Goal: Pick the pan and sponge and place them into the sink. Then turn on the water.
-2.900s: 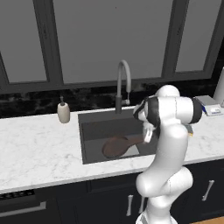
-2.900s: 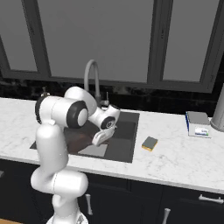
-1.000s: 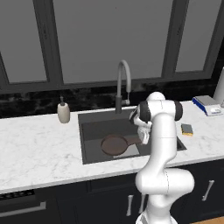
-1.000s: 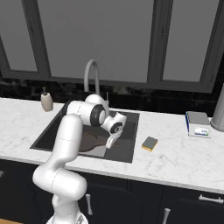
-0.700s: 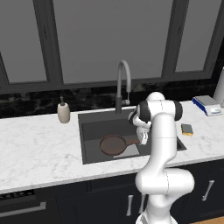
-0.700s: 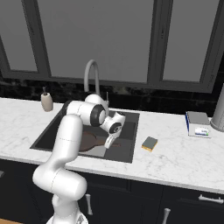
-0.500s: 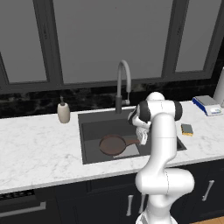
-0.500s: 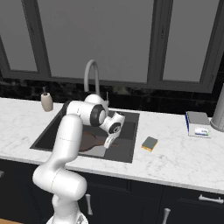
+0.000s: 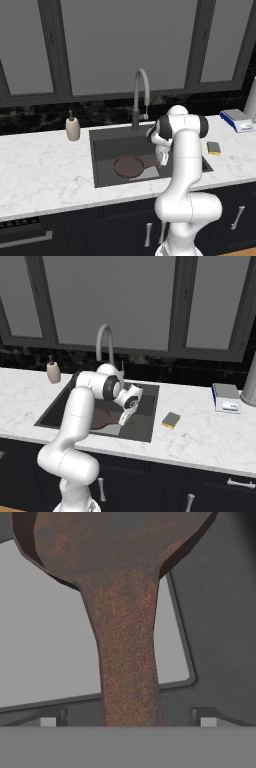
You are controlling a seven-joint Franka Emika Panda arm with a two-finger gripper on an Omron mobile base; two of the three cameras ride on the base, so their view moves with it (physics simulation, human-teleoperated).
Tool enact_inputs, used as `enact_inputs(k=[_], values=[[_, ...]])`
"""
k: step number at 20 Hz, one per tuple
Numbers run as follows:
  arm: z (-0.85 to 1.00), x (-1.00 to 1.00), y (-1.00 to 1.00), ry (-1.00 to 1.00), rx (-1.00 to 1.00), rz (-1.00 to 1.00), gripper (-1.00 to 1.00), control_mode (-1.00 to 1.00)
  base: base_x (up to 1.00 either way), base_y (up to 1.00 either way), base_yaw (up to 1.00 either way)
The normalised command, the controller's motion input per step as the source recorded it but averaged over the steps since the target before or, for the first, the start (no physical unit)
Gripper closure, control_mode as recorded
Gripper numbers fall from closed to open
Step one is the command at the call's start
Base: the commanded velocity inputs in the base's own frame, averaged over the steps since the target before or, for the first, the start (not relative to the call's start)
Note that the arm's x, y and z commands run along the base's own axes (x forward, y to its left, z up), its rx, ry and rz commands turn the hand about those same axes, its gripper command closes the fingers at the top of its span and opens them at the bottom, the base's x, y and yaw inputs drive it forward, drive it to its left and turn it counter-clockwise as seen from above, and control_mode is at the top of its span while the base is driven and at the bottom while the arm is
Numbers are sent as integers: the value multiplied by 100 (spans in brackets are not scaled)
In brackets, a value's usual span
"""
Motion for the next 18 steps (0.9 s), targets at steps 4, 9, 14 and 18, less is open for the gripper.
enact_inputs(k=[4, 9, 14, 18], values=[[12, -15, -5, 0, 0, 0, -100, -100, 0, 0, 0], [70, -48, -26, -10, -3, 0, -100, -100, 0, 0, 0], [96, -42, -44, -20, -1, 0, -100, -100, 0, 0, 0], [100, -36, -44, -18, 0, 0, -100, -100, 0, 0, 0]])
